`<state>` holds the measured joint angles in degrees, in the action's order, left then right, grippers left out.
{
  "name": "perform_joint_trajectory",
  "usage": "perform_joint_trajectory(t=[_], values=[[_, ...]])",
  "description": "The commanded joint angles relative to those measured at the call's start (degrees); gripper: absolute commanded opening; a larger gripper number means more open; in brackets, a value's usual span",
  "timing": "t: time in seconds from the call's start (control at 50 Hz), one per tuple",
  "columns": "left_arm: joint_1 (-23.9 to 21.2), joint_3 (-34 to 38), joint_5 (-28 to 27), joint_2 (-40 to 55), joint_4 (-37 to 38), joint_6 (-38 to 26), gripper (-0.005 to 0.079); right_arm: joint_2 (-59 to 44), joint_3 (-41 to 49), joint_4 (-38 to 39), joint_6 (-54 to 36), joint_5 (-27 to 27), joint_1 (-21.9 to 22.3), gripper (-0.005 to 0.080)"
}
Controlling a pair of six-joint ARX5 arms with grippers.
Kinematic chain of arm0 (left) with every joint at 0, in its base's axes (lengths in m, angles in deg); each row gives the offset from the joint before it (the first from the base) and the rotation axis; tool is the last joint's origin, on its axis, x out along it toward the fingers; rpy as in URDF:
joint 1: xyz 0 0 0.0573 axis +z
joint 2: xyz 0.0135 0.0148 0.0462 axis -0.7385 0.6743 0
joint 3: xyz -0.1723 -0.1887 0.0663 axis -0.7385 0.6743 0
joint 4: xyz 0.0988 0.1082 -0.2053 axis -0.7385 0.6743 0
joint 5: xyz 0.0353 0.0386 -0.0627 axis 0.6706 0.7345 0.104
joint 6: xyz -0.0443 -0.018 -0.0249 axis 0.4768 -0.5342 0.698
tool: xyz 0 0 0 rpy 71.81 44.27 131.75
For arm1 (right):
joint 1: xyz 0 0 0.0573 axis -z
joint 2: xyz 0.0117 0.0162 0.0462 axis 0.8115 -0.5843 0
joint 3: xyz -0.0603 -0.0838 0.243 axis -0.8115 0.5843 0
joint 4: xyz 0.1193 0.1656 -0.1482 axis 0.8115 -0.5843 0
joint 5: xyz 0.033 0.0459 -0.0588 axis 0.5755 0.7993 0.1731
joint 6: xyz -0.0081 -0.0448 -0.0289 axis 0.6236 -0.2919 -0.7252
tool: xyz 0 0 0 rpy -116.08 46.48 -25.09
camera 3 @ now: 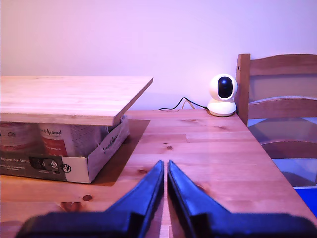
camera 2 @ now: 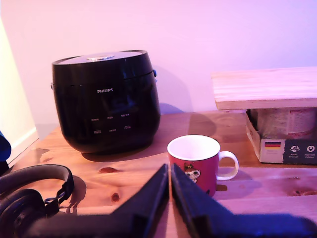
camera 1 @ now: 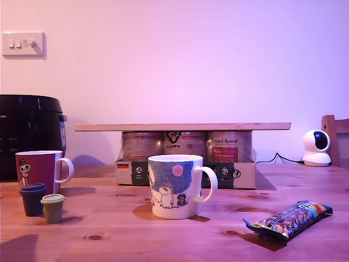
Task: Pick up the blue coffee cup and place it on the shelf behind you
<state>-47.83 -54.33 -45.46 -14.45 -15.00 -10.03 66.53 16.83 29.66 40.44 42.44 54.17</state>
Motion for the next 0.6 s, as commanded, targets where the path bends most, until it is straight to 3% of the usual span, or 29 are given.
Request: perform_joint_trajectory(t=[0.0,0.58], values=[[5.7,1.1,-16.4,-0.8,-6.2,10.7,-0.0021,0.3,-2.7,5.9,9.3,11.6,4.6,-0.0013],[5.7,1.0,-16.3,-0.8,-9.0,10.7,-0.0021,0.3,-3.0,7.9,11.0,11.6,4.6,-0.0013]])
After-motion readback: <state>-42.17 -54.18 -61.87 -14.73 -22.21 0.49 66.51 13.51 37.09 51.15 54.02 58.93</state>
